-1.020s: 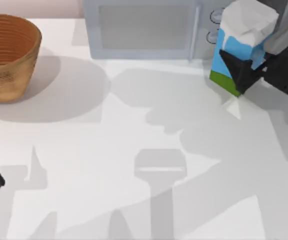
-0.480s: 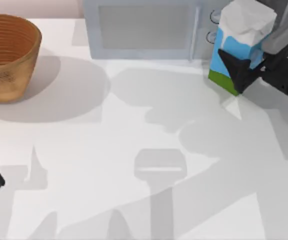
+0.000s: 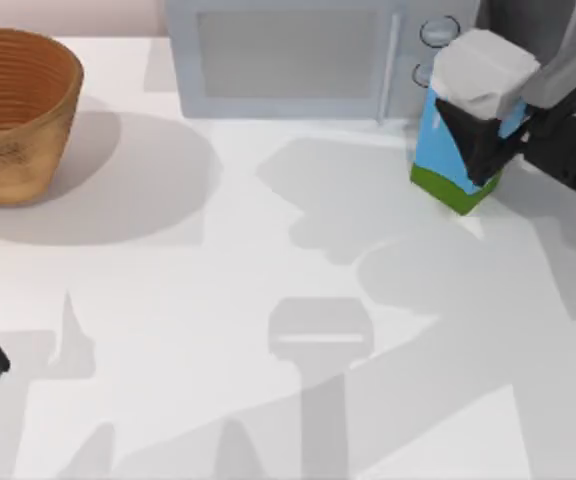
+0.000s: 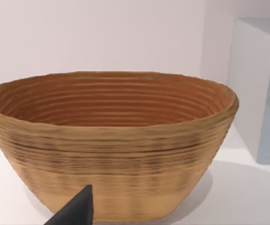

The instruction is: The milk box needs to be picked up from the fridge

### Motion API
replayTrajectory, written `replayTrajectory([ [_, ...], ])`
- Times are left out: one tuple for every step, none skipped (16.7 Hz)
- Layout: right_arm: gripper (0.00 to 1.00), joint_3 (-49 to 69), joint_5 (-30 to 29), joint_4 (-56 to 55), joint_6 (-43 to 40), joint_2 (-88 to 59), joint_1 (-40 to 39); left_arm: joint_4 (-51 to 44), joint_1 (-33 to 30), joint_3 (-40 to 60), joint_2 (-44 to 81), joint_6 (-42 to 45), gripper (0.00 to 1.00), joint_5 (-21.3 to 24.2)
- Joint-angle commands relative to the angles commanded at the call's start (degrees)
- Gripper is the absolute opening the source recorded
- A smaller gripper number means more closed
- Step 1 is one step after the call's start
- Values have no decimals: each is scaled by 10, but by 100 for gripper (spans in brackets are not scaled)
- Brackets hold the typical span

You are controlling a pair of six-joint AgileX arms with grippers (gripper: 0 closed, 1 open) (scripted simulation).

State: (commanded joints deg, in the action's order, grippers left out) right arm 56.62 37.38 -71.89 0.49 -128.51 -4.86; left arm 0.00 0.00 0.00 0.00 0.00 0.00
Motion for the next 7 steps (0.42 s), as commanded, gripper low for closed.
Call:
replayTrajectory([
  [98,0,0,0,0,0,0,0,0,0,0,0,100,0],
  [100,0,0,0,0,0,0,0,0,0,0,0,100,0],
  [100,0,0,0,0,0,0,0,0,0,0,0,100,0],
  [100,0,0,0,0,0,0,0,0,0,0,0,100,0],
  [100,0,0,0,0,0,0,0,0,0,0,0,100,0],
  [100,0,0,0,0,0,0,0,0,0,0,0,100,0],
  [100,0,0,0,0,0,0,0,0,0,0,0,100,0],
])
